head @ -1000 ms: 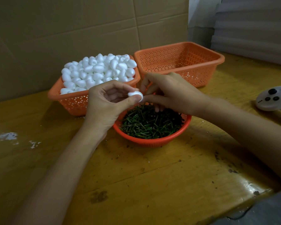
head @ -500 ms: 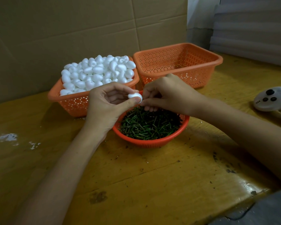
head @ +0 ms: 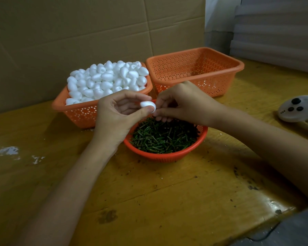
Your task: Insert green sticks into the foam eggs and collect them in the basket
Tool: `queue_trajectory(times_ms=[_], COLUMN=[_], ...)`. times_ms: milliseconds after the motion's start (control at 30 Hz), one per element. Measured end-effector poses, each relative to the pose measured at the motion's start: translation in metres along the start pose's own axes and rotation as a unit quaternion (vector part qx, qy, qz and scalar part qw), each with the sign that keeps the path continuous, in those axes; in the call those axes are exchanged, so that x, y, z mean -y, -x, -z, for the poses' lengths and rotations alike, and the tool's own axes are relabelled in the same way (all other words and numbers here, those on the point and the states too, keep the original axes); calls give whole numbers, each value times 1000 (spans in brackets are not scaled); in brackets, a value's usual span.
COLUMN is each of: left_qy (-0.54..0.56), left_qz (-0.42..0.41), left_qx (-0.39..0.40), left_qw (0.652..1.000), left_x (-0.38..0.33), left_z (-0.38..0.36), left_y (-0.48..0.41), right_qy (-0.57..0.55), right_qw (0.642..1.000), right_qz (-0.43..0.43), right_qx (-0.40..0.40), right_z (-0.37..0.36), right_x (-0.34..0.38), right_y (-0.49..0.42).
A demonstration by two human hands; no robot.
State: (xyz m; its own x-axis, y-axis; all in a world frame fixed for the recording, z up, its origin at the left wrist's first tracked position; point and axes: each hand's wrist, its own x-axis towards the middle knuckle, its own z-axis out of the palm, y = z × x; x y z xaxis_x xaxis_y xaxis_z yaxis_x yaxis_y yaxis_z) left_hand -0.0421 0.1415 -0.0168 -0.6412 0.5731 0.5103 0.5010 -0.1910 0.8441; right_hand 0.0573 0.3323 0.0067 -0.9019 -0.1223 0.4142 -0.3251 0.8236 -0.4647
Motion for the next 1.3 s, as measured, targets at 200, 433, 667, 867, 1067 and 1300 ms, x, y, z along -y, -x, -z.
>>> queue_trajectory(times_ms=[200,433,667,867,1067,1300], left_qy=[18,26,25,17,16,14], left_qz=[3,2,0,-2,-1,1], left_qx=[-18,13,17,20,20,16], left_qw=[1000,1000,1000,1000,1000,1000], left_x=[-1,-2,-3,-3,-4,-3], left_z=[0,2,1,0,0,0], left_y=[0,0,0,-1,-1,-1], right_qy=[-12,-59,-70,-74,-78,-76], right_qw=[1000,997,996,996,995,995], right_qz=[-12,-38,-47,-46,-51,-52], right_qx=[3,23,36,28,32,31], right_z=[-1,0,-1,-1,-1,-1], right_x=[-1,-1,-1,-1,-1,0], right_y=[-1,-1,-2,-1,-2,-1])
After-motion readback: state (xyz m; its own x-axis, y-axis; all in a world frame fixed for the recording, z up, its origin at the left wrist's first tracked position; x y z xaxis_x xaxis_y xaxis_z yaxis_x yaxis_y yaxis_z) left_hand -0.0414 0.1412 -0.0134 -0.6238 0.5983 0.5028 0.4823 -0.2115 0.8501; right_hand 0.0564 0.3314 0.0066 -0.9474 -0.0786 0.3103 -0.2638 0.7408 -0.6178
